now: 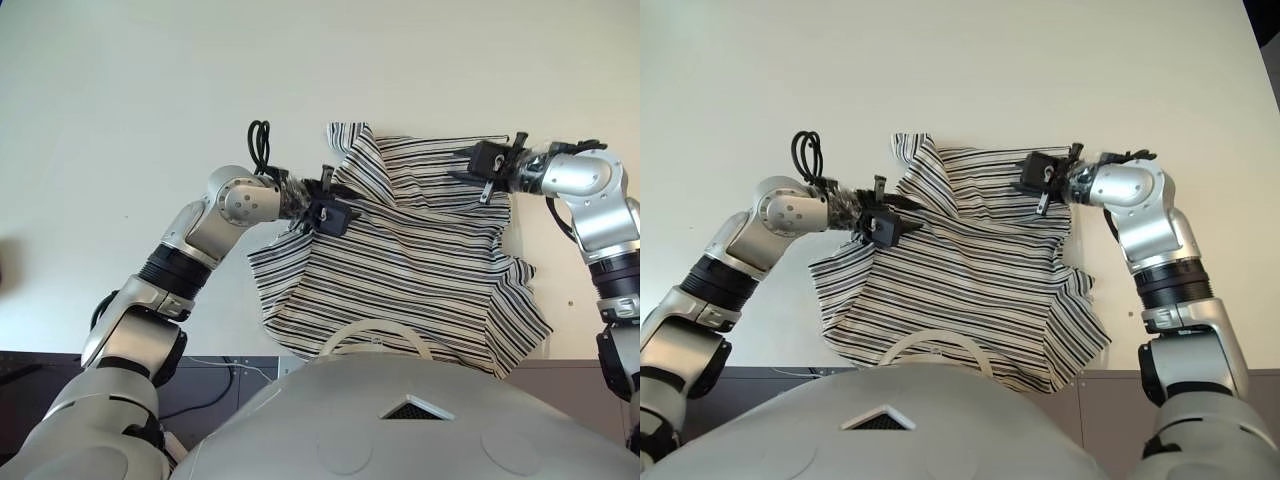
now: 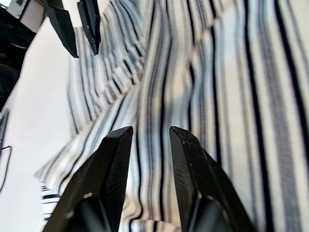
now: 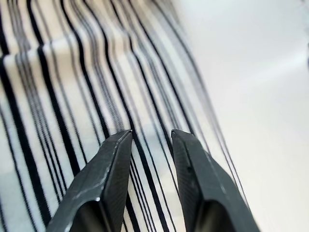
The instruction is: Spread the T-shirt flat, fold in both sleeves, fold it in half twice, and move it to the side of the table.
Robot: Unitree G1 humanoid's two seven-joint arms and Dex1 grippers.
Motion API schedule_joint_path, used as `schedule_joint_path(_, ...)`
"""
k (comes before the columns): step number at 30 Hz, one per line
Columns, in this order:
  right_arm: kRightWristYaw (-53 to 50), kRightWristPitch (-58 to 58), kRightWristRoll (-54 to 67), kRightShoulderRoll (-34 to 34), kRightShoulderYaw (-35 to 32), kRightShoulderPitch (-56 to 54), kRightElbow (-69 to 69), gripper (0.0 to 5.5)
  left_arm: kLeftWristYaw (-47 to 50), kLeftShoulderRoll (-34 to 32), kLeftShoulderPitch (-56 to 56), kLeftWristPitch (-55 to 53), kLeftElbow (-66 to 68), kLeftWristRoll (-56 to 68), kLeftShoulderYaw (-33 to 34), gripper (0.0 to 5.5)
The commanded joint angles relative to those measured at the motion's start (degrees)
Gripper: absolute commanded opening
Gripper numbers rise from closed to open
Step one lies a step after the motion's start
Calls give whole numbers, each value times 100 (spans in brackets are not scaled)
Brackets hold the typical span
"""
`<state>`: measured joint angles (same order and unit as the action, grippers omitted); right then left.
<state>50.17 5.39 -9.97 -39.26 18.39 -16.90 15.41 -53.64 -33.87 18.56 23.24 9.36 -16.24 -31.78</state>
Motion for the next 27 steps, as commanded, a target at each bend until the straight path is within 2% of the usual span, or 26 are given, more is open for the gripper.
schedule_joint_path(1, 603, -24, 32, -156, 373, 591, -294, 148, -509, -366, -126, 6, -44, -12, -111, 140)
schedule_joint_path(6, 1219, -557, 392, -402, 485, 1090, -1052, 148, -1175, -836, -205, -76, -160, 206, -96, 140)
schedule_joint_path(9, 892, -471, 167, -292, 465, 961, -769, 148, -1086, -794, -118, -84, -72, 216, -5, 140)
schedule_joint_path(15, -208, -496, -68, 495, 327, -225, 844, 148, -336, -282, 127, -366, 527, 31, 203, 140)
schedule_joint_path(21, -1161, 287, -545, 1186, 490, -1385, 3014, 148, 294, 24, 372, -782, 1088, -209, 386, 140)
schedule_joint_path(27, -2002, 843, -875, 1451, 482, -2207, 4750, 148, 4, -275, 198, -1160, 839, -88, 519, 140)
